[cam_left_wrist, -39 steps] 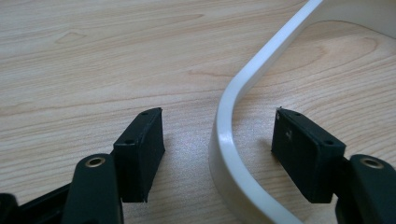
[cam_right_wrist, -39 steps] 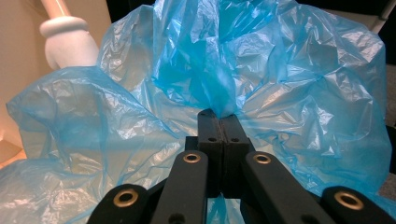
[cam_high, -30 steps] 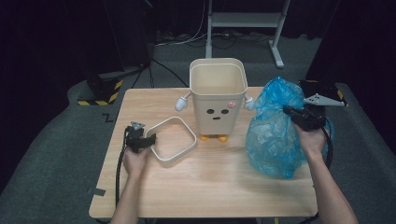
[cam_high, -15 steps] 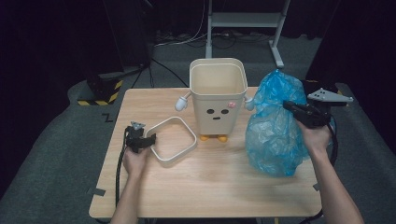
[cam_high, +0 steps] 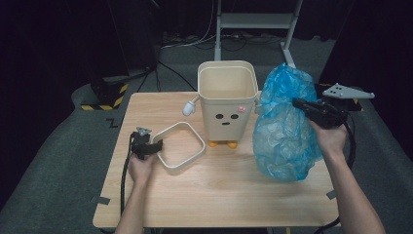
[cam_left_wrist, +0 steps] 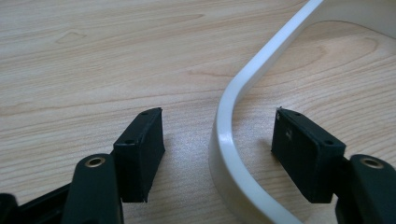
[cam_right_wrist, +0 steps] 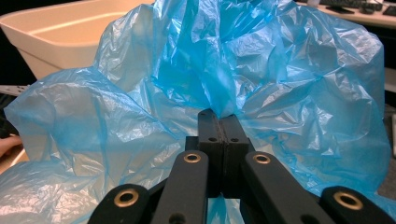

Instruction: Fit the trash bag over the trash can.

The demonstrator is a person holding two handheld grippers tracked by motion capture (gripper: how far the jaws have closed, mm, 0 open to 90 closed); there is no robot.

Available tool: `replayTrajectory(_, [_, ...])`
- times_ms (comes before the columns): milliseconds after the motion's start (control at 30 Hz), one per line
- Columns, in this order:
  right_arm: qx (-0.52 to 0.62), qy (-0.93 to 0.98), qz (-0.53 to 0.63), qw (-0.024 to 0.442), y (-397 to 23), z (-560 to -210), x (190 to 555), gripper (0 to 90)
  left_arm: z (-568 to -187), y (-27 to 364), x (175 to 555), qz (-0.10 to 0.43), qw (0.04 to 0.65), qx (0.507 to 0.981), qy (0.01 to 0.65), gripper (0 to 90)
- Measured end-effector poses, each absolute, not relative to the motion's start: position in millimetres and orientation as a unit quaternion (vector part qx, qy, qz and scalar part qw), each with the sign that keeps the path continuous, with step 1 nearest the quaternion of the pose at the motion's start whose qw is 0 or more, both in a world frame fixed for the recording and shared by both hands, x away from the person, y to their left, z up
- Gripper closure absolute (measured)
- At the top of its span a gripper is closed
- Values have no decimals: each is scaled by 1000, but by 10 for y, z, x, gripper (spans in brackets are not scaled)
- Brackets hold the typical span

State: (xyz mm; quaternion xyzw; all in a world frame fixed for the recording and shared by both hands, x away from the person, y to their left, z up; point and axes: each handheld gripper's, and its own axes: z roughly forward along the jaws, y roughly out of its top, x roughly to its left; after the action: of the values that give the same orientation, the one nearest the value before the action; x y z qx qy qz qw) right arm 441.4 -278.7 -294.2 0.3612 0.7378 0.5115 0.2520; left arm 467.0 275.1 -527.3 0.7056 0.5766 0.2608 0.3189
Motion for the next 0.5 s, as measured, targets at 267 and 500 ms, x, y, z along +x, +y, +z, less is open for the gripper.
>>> replayTrajectory(267, [341,741,523,247,-2663,-2753,4440,900,-5273,2751,4670,261,319,706,577,344])
replayTrajectory(500, [321,742,535,245,-2533,-2572,4465,900,-5273,2751,4670,261,319,706,577,344])
